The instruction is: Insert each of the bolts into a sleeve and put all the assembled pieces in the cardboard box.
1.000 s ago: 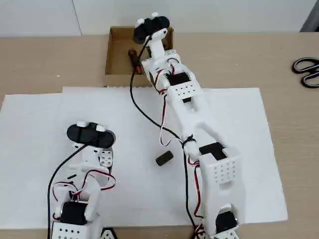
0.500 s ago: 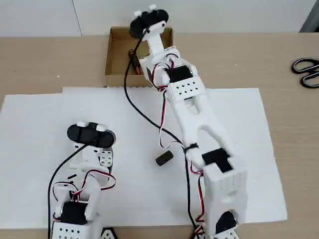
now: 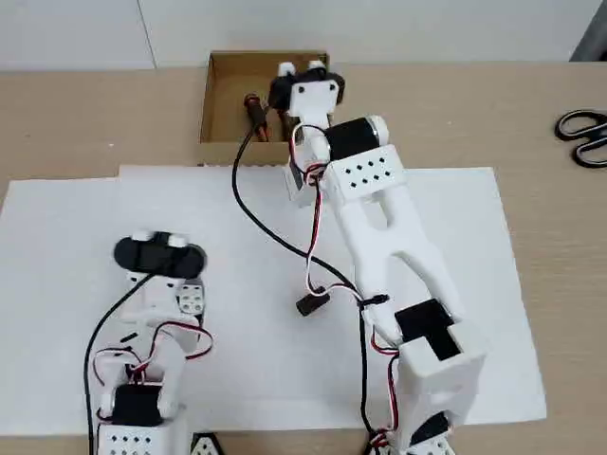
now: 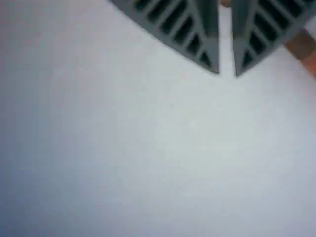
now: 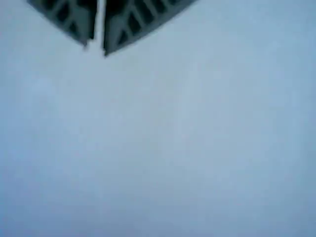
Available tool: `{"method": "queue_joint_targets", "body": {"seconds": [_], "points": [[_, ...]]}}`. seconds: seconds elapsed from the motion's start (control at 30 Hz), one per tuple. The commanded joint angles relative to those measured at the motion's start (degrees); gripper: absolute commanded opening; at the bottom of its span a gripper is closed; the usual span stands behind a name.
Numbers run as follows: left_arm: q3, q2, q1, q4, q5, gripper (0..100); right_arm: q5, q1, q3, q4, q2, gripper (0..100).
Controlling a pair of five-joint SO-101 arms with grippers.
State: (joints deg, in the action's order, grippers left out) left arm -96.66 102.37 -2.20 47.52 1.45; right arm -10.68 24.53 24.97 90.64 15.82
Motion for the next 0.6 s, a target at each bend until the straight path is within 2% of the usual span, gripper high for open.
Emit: {"method": "queue_joint_targets", "body": {"seconds": [0.0, 0.1, 0.23, 0.37, 0.57], "points": [[0.2, 0.2, -4.4, -2.9, -4.1, 1, -6.4, 0.2, 2.5, 5.0, -6.3, 0.3], [0.2, 0.2, -7.3, -4.0, -6.5, 1, -9.8, 0.4, 2.4, 5.8, -9.5, 0.3], [0.2, 0.2, -7.6, -4.3, -6.9, 1, -12.0, 1.9, -0.4, 6.2, -14.8, 0.3], [0.2, 0.2, -7.6, -4.3, -6.8, 1, -14.5, 3.6, -12.9, 6.2, -22.6, 0.4], [0.2, 0.2, -7.6, -4.3, -6.8, 1, -22.6, 5.4, -31.1, 6.0, -34.2, 0.4]]}}
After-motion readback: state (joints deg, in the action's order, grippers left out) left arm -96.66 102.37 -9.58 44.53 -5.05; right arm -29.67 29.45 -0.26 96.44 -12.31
